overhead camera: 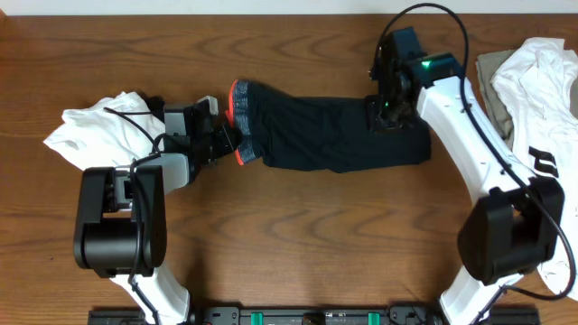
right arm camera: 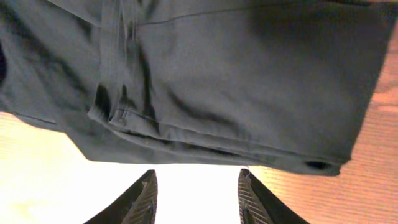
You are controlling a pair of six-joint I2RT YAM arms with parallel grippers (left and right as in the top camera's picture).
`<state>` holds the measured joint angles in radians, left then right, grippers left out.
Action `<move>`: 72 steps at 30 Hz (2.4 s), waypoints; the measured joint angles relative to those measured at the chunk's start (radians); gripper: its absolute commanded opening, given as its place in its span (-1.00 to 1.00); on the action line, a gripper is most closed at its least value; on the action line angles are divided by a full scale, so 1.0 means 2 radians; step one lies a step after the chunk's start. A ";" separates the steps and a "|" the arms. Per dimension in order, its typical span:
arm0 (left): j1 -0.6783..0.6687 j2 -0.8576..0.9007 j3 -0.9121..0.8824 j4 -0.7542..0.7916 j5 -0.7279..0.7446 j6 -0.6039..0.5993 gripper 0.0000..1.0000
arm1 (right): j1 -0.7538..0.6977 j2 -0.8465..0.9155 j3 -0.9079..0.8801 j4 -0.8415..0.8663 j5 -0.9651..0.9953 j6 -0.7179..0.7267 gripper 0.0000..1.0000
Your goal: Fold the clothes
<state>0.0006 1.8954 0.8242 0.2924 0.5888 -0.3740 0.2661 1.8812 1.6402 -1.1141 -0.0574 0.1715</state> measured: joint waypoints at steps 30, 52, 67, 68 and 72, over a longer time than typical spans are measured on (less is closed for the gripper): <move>0.119 -0.234 0.045 -0.162 0.063 0.000 -0.88 | -0.161 -0.147 0.000 -0.104 0.040 -0.008 -0.21; -0.208 -0.123 0.080 -0.122 -0.066 0.018 -0.88 | -0.161 -0.147 0.000 -0.132 0.025 -0.010 -0.21; -0.214 -0.102 0.080 -0.012 -0.092 0.017 -0.88 | -0.161 -0.147 0.000 -0.140 0.023 -0.014 -0.20; -0.214 -0.102 0.080 -0.007 -0.095 0.017 -0.88 | -0.161 -0.147 0.000 -0.140 0.023 -0.015 -0.21; -0.214 -0.103 0.080 -0.005 -0.117 0.017 -0.88 | -0.161 -0.147 0.000 -0.140 0.023 -0.016 -0.21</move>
<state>-0.4282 1.6901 0.9840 0.2829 0.3546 -0.3405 -0.0563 1.5879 1.6402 -1.3945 -0.0113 0.1398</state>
